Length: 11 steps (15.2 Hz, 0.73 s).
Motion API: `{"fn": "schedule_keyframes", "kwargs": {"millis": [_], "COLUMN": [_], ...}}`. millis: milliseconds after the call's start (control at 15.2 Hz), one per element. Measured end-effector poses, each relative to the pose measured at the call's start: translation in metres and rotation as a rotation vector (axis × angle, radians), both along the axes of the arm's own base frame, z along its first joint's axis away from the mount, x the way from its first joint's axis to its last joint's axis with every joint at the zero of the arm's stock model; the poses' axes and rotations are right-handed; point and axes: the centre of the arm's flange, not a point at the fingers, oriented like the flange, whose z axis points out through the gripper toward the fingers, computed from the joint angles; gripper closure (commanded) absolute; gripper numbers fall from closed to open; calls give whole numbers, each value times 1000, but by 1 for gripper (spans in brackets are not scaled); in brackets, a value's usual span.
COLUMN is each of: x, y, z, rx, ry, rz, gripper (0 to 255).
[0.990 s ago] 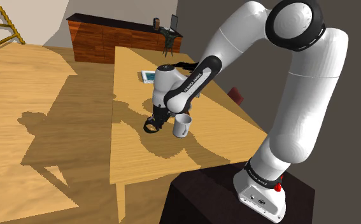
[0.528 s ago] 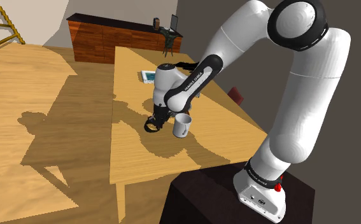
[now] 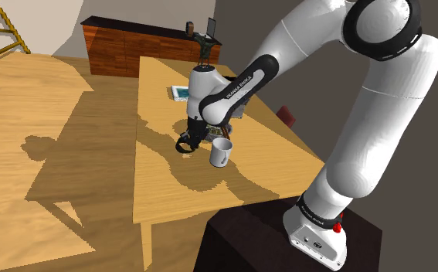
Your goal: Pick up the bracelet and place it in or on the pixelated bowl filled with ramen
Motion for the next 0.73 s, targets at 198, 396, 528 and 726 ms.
{"fn": "schedule_keyframes", "kwargs": {"millis": [198, 396, 528, 726], "x": [0, 1, 0, 0], "y": [1, 0, 0, 0], "z": [16, 33, 44, 59], "rx": [0, 0, 0, 0], "ry": [0, 0, 0, 0], "rz": [0, 0, 0, 0], "gripper": [255, 255, 255, 255]}}
